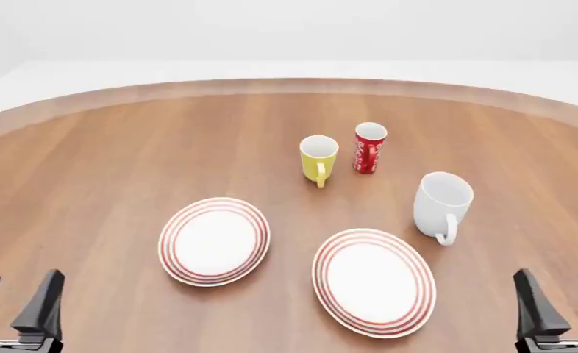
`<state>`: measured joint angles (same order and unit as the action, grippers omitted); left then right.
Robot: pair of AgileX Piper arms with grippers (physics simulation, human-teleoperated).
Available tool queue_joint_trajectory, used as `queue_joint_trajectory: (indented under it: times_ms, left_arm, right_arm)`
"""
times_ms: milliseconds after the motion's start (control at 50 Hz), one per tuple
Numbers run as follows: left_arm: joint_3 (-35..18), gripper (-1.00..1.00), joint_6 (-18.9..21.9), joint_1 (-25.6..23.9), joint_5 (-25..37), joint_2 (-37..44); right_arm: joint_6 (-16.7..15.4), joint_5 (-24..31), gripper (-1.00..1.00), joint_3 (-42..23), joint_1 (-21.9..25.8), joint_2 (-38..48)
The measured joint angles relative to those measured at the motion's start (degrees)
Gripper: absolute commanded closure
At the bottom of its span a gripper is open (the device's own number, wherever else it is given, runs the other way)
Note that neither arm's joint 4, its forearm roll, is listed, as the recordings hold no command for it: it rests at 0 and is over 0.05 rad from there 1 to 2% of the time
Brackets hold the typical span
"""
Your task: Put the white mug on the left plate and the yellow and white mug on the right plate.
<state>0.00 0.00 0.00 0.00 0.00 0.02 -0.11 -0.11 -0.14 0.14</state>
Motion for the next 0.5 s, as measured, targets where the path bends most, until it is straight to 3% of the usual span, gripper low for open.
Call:
queue_joint_trajectory:
  times_ms: [500]
  left_arm:
    - [0.00, -1.00, 0.00, 0.00, 0.00, 0.00]
  right_arm:
    - [-0.07, -1.17, -1.00, -0.18, -0.28, 1.45]
